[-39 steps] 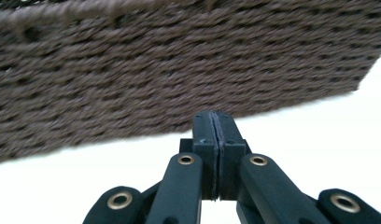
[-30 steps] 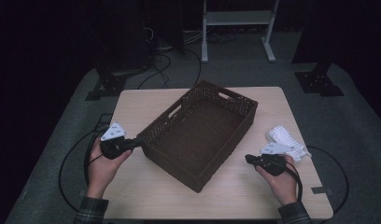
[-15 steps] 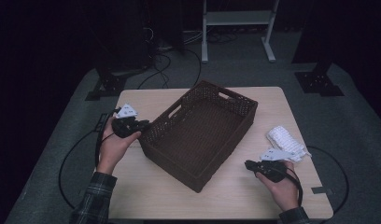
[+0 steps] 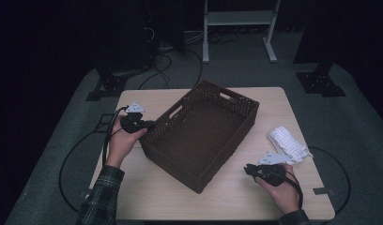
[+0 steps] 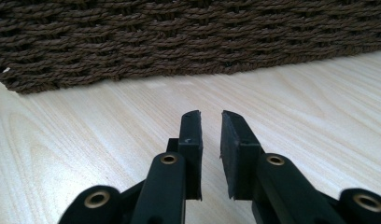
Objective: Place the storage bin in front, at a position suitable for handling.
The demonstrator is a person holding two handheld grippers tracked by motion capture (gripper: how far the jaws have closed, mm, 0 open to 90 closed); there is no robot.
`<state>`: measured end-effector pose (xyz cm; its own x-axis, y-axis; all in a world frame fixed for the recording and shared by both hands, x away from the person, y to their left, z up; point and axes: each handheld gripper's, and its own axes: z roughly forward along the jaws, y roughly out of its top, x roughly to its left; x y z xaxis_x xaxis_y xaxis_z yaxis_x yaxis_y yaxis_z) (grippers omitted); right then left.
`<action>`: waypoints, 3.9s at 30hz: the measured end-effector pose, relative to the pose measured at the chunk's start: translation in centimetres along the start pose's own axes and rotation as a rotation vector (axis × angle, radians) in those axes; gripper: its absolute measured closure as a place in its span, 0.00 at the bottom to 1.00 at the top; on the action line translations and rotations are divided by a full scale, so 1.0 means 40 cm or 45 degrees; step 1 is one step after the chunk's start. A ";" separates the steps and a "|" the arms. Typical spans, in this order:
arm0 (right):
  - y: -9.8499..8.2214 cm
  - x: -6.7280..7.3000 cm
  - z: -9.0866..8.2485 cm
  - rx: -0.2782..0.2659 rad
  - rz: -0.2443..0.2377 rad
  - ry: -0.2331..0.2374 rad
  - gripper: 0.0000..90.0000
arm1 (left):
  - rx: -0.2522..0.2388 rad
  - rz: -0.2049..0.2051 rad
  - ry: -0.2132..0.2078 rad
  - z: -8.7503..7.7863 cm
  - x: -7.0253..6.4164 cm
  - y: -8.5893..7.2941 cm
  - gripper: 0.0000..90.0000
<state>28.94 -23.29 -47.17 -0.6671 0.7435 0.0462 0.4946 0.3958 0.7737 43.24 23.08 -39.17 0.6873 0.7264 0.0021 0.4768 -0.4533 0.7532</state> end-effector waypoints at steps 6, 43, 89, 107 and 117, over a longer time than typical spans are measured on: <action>0.000 0.001 0.000 -0.001 -0.004 -0.007 0.85 | 0.025 0.003 0.016 -0.017 0.008 -0.009 0.91; -0.029 0.032 0.060 0.124 -0.060 0.046 0.40 | -0.079 -0.028 0.086 -0.173 0.048 -0.069 0.70; -0.040 0.033 0.078 0.073 -0.033 -0.034 0.20 | -0.066 0.289 -0.391 0.013 -0.359 0.076 0.51; -0.039 0.032 0.079 0.071 -0.031 -0.035 0.20 | -0.005 0.361 -0.507 0.057 -0.403 0.034 0.54; -0.039 0.032 0.079 0.074 -0.029 -0.035 0.20 | 0.016 0.306 -0.484 0.062 -0.402 0.013 0.53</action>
<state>29.10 -21.25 -50.30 -0.6634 0.7482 0.0113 0.5116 0.4424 0.7366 33.80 9.88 -40.46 0.9307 0.3593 -0.0681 0.2842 -0.5937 0.7528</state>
